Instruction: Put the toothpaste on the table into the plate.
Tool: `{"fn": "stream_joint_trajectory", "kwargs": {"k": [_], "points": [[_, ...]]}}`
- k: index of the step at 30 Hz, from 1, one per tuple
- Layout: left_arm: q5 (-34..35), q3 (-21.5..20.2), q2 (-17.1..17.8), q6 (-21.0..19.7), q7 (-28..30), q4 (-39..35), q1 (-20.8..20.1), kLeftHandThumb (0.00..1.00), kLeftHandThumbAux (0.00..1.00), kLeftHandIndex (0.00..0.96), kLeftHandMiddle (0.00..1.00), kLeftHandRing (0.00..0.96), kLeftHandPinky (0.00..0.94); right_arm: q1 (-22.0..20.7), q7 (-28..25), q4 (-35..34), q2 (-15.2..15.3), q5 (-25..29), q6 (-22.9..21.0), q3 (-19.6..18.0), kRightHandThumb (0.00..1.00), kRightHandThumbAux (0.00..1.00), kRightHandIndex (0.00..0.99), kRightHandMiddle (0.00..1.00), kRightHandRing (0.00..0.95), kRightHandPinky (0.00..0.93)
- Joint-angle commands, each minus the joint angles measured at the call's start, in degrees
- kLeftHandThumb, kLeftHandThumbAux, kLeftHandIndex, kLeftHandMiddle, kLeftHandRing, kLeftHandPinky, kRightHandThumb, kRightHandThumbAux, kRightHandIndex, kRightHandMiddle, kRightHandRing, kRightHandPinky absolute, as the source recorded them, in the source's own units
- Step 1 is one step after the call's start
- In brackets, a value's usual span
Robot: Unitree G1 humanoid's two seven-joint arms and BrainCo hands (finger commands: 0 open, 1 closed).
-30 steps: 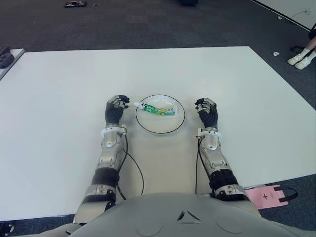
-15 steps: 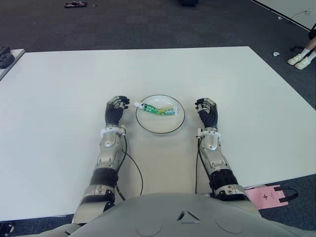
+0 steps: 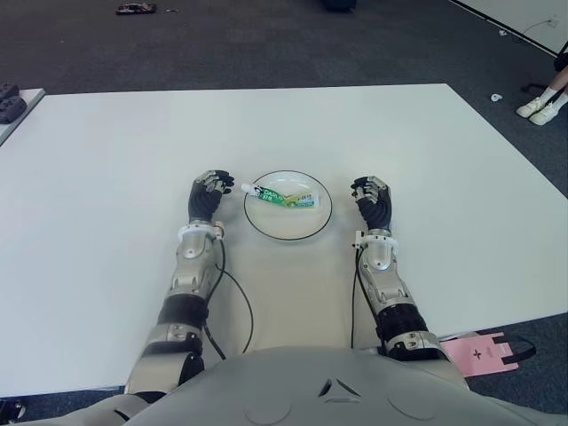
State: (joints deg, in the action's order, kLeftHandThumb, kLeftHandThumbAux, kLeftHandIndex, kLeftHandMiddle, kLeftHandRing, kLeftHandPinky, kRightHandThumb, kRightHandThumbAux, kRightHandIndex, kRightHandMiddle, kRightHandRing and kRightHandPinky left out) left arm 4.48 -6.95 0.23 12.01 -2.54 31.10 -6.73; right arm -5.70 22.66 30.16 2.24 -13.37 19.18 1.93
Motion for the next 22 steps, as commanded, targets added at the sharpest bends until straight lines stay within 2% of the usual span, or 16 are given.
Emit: {"fn": "stream_joint_trajectory", "kwargs": {"k": [1,15,22], "points": [[0.86,-0.38,0.04,-1.19,2.48,6.62,1.67,0.721,0.715,0.429,0.438,0.412,0.389,5.93,-0.98,4.45,-1.86,0.49,-1.78,0.79,0.709,0.730,0.424,0.500,0.514,0.534],[-0.03,-1.12,0.87,2.34,3.09,14.54,-0.89,0.718,0.716,0.428,0.427,0.402,0.390,6.05,-0.71,4.67,-2.04,0.27,-1.68,0.47,0.708,0.729,0.423,0.495,0.499,0.519],[-0.94,-0.25,1.28,2.62,3.03,15.19,-0.90,0.716,0.717,0.429,0.449,0.437,0.446,5.99,-1.06,4.84,-1.98,0.54,-1.64,0.32,0.708,0.730,0.423,0.499,0.501,0.519]]}}
